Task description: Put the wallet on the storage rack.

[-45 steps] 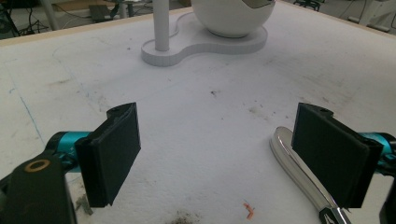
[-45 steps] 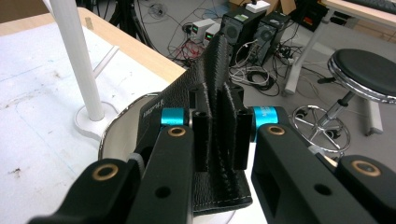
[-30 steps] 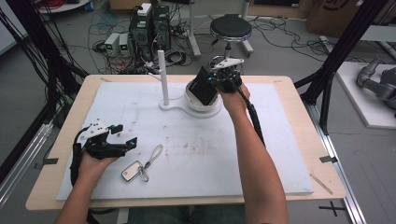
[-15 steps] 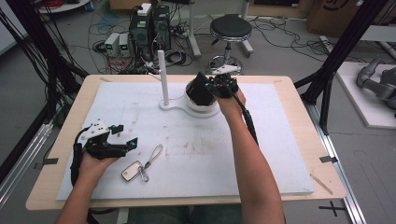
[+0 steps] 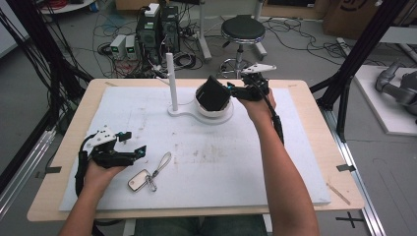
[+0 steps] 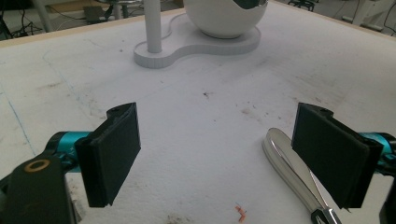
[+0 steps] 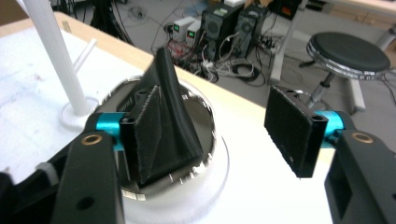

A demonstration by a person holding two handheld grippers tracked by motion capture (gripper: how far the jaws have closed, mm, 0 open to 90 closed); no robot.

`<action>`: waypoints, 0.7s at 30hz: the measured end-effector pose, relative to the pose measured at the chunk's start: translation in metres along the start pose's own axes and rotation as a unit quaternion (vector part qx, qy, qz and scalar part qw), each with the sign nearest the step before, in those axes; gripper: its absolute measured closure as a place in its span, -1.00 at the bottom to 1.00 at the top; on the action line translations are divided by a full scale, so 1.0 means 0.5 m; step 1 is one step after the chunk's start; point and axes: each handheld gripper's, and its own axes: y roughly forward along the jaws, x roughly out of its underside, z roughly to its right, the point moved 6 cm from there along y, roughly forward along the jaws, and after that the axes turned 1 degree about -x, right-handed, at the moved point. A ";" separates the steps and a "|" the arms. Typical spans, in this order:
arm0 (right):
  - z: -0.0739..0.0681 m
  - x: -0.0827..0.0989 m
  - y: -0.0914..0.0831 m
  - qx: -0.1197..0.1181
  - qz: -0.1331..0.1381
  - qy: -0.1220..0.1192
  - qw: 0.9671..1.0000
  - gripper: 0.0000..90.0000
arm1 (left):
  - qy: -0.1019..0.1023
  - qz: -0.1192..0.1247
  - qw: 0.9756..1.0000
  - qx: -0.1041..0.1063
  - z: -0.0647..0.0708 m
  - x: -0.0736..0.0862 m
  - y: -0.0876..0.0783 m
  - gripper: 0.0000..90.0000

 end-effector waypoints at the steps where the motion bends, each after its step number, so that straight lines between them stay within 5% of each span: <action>1: 0.008 0.007 -0.015 -0.001 -0.011 0.003 1.000 -0.20 | 0.001 -0.005 1.000 -0.001 0.002 0.001 0.002 -0.66; 21: 0.079 0.154 -0.164 0.010 0.000 0.043 0.999 -0.34 | 0.013 -0.014 1.000 0.005 0.019 0.002 0.012 -0.66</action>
